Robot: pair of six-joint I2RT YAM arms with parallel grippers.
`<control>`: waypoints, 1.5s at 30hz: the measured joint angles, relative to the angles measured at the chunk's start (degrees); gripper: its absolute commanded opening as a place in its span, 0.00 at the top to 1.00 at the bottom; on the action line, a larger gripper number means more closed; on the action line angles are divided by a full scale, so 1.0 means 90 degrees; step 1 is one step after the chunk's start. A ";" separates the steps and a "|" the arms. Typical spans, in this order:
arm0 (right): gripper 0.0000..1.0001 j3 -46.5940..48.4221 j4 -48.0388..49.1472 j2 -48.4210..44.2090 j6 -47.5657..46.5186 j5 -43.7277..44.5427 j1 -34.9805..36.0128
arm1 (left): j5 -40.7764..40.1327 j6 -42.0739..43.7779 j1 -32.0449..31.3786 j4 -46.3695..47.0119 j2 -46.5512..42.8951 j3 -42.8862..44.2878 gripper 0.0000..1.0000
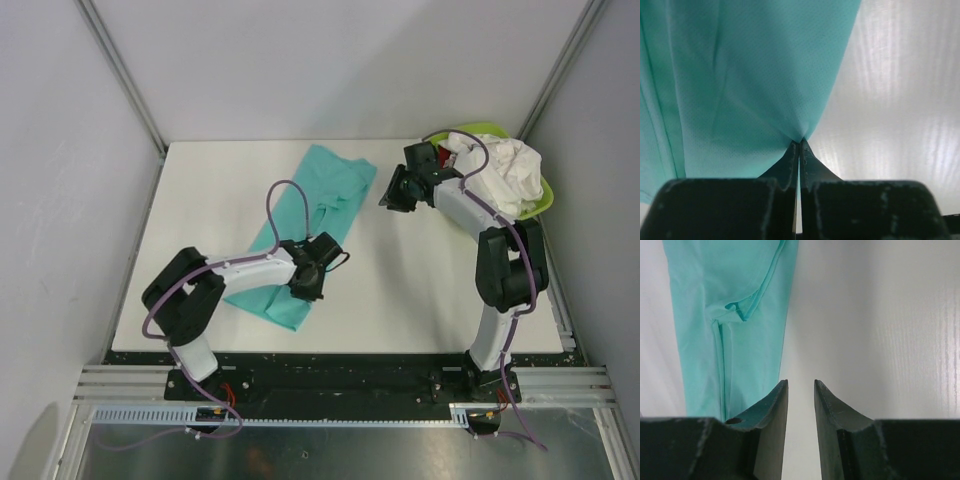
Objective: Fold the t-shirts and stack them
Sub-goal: Rotate the tshirt 90 degrees
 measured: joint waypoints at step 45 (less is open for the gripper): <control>0.59 -0.0393 -0.0874 -0.1078 0.0063 0.0041 0.0362 | 0.1163 -0.0279 -0.0627 0.0325 -0.0799 0.0209 0.54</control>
